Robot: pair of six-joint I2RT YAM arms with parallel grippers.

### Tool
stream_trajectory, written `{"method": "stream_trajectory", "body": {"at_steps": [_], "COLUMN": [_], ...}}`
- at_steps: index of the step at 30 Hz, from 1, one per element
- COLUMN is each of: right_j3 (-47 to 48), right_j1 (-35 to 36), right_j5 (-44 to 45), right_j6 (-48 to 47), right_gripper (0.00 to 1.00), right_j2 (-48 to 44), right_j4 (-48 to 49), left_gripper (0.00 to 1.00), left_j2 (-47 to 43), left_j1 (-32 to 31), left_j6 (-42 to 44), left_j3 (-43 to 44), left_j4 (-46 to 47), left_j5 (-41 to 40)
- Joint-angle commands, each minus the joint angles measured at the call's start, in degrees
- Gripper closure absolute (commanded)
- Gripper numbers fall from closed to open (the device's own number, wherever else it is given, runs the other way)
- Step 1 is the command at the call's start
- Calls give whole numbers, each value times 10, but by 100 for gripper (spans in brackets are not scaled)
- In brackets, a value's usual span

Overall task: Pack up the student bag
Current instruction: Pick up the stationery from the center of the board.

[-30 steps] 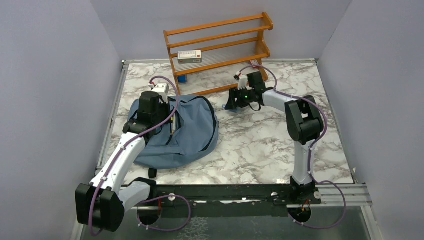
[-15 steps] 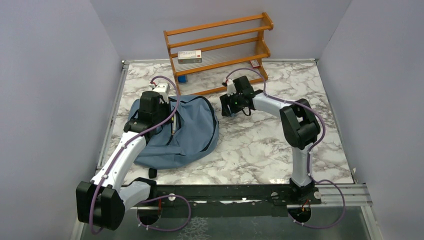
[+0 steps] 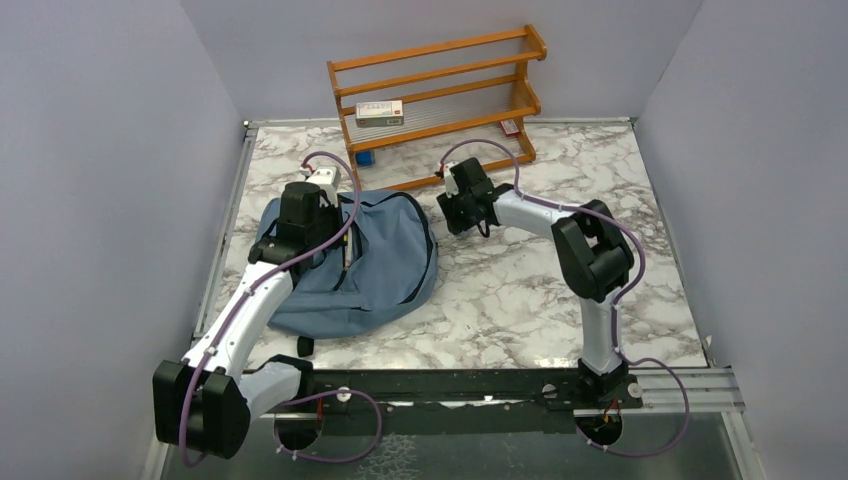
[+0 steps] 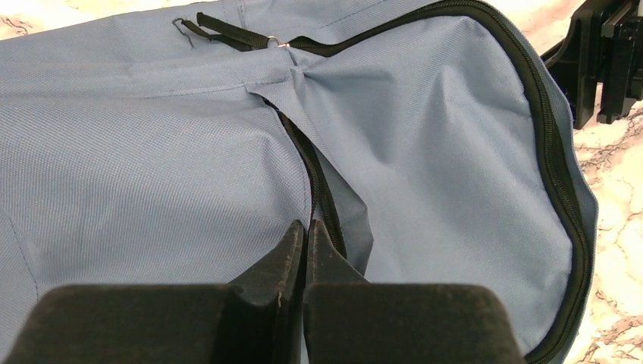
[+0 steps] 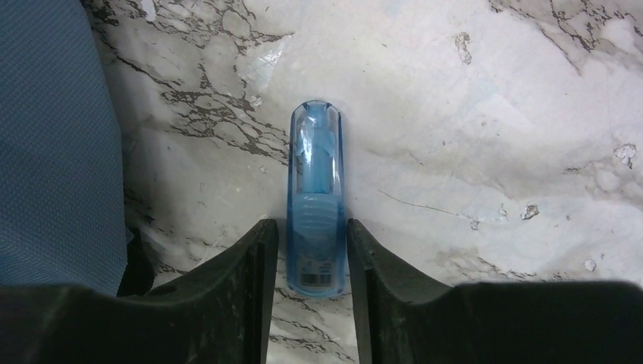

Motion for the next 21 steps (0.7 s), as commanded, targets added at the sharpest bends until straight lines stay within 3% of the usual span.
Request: {"method": "stream_trajectory", "body": {"at_steps": [1, 11, 17, 21], "right_j3": [-38, -63, -61, -60], "right_j1": [1, 1, 1, 1], "right_j5": [55, 60, 74, 20], "right_j6": [3, 55, 63, 73], "right_gripper": [63, 76, 79, 80], "right_j2": [34, -25, -116, -195], "right_j4": [-76, -53, -50, -27], "left_gripper": [100, 100, 100, 100], "left_j2": [2, -1, -4, -7], "left_j1": [-4, -4, -4, -4], "left_j6": [-12, -14, -12, -13], "left_j3": [13, 12, 8, 5], "left_j4": [43, 44, 44, 44], "left_j5": [38, 33, 30, 30]}}
